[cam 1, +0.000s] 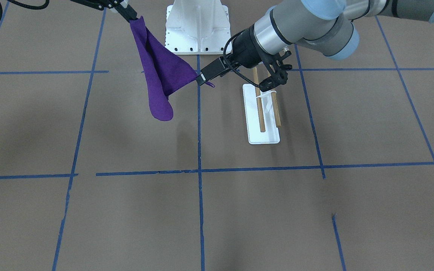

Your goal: Hang towel on rack

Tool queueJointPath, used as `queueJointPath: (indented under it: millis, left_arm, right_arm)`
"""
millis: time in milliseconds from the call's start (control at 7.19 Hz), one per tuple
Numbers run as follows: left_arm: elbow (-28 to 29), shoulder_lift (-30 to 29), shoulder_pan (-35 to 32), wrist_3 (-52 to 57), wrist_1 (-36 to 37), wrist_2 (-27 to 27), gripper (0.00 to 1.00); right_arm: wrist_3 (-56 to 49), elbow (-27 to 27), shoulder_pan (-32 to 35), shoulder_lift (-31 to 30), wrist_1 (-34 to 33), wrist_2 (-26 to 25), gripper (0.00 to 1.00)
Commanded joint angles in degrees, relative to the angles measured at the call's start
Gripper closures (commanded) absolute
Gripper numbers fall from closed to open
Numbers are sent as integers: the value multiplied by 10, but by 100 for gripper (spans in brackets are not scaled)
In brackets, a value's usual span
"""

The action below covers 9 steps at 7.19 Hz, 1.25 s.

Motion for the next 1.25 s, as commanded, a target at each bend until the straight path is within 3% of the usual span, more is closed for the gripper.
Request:
queueJointPath:
  millis: [0,557,696,835,974,1113]
  left_arm:
    - [-2,-6,10,-23,-4,0,0]
    - [1,-23,14,-46,-7,2,2]
    - [1,-27,23,-47,-8,16,6]
    - [1,-29,35,-47,-13,26,17]
    - [0,-29,39,-50,-13,26,52]
    - [0,-29,39,-51,-24,26,100]
  right_arm:
    - [0,-1,-6,11,0,-1,100]
    - [1,2,-6,13,0,2,100]
    - [1,3,-6,13,0,3,100]
    - [1,6,-6,15,0,3,100]
    - [1,6,-6,16,0,3,100]
    - [1,8,-5,15,0,3,100]
